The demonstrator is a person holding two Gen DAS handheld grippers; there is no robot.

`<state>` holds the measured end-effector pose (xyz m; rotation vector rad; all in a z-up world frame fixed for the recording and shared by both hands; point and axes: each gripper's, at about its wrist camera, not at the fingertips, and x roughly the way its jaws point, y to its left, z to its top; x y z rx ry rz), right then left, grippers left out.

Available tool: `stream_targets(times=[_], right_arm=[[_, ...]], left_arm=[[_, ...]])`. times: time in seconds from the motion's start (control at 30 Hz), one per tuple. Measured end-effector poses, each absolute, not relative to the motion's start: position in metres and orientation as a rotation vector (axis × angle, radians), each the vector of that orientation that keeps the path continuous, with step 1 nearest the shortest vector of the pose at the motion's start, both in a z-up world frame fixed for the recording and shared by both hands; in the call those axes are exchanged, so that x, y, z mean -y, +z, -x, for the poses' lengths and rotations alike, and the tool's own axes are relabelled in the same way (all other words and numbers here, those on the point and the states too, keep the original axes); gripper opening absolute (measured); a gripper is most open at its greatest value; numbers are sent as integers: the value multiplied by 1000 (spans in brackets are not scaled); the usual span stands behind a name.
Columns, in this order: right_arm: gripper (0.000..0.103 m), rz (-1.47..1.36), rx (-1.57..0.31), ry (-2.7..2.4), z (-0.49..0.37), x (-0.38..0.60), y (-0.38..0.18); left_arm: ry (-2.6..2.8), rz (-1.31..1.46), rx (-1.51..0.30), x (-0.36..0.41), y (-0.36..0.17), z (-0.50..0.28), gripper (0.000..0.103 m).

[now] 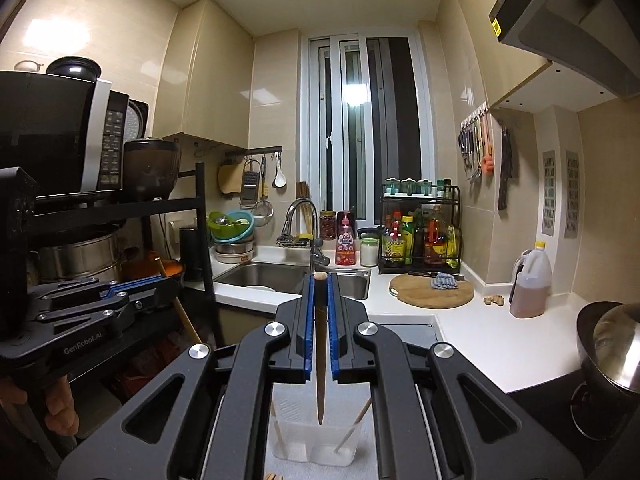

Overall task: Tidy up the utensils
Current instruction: 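Lift both held chopsticks and lower them into the clear container, then open both tools to release the chopsticks inside the container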

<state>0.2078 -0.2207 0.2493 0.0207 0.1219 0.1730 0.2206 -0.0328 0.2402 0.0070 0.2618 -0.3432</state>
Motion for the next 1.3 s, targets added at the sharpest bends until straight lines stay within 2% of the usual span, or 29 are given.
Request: stream_targets(times=[0.33, 0.6, 1.1, 1.13, 1.17, 1.2, 1.23, 1.27, 1.3], right_arm=[[6, -20, -179, 137, -255, 230, 219], [7, -38, -194, 132, -271, 236, 210], [7, -55, -235, 146, -280, 237, 178], [7, -62, -245, 146, -280, 237, 175], [10, -72, -259, 148, -280, 238, 170], [13, -73, -268, 150, -279, 237, 167], [25, -69, -280, 151, -277, 237, 164], [43, -65, -292, 145, -275, 237, 160], [50, -65, -297, 138, -272, 236, 159]], left_arm=[[-324, 4, -180, 44, 223, -252, 5], [-332, -16, -140, 53, 246, -259, 5], [-297, -12, -302, 51, 184, -302, 6], [-280, -5, -319, 48, 179, -305, 10], [-269, 1, -329, 46, 177, -306, 38], [-234, 8, -342, 42, 173, -306, 82], [-189, 23, -335, 39, 171, -303, 93], [-163, 42, -315, 33, 169, -297, 94], [-166, 45, -320, 30, 166, -293, 94]])
